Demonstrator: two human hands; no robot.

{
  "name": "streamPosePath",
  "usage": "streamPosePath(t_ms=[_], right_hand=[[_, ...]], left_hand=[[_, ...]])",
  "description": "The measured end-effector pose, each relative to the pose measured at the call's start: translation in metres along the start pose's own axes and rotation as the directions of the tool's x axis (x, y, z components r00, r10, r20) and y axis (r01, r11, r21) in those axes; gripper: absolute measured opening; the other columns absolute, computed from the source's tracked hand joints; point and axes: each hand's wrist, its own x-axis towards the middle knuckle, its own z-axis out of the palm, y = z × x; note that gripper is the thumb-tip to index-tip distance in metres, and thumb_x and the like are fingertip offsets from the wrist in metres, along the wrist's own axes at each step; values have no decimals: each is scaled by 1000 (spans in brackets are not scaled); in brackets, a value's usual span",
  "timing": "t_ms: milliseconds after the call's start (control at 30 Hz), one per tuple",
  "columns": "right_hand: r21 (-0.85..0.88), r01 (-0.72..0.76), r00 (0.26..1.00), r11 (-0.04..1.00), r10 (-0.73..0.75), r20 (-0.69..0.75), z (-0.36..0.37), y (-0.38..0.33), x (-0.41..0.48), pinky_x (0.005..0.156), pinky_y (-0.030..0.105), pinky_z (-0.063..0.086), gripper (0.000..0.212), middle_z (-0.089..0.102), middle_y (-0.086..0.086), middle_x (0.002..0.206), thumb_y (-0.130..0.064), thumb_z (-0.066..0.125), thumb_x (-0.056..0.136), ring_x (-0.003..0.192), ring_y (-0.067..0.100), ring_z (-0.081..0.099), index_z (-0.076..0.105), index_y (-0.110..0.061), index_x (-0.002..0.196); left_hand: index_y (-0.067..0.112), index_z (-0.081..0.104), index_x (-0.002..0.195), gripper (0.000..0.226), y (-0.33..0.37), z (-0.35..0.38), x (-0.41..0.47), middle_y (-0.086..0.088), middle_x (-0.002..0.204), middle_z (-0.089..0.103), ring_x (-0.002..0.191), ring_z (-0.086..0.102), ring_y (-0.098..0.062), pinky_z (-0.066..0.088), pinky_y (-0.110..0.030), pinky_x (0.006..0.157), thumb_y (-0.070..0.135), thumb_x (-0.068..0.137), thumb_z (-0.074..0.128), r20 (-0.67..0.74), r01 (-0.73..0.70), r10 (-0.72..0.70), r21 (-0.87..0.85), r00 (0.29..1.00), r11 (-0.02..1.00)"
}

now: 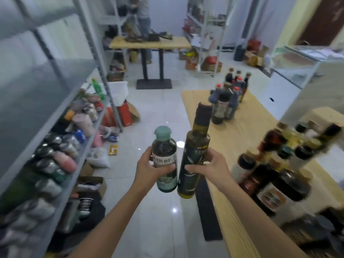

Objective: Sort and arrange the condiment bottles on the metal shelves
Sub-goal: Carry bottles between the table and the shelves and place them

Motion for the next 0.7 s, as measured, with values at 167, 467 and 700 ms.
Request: streamPosePath(t_ms=[167, 467, 700], right_hand=[[72, 204, 958, 976, -214, 190, 84, -93, 71, 76, 26, 46, 39, 69, -10, 91, -17, 85, 61, 91, 12, 62, 64, -29, 91], [400, 442, 652, 803, -594, 471, 225, -264, 126, 68, 14, 49, 40, 73, -13, 89, -9, 83, 60, 83, 3, 66, 67, -28, 90], [664, 488, 310, 566, -824, 474, 318, -366, 143, 79, 29, 55, 37, 74, -8, 91, -18, 84, 59, 88, 17, 67, 69, -22, 92]], left_hand=[[21, 57, 120, 68, 65, -104, 29, 5, 109, 69, 97, 66, -5, 54, -22, 75, 6, 60, 86, -256, -167, 164, 8, 953, 986], [22, 62, 103, 56, 179, -255, 21, 11, 88, 71, 81, 67, -1, 54, -18, 65, 7, 56, 88, -616, -267, 417, 324, 668, 908], [16, 64, 103, 54, 251, -321, -2, 9, 88, 72, 79, 68, -4, 54, -19, 63, 17, 55, 89, -767, -153, 551, 532, 328, 833]])
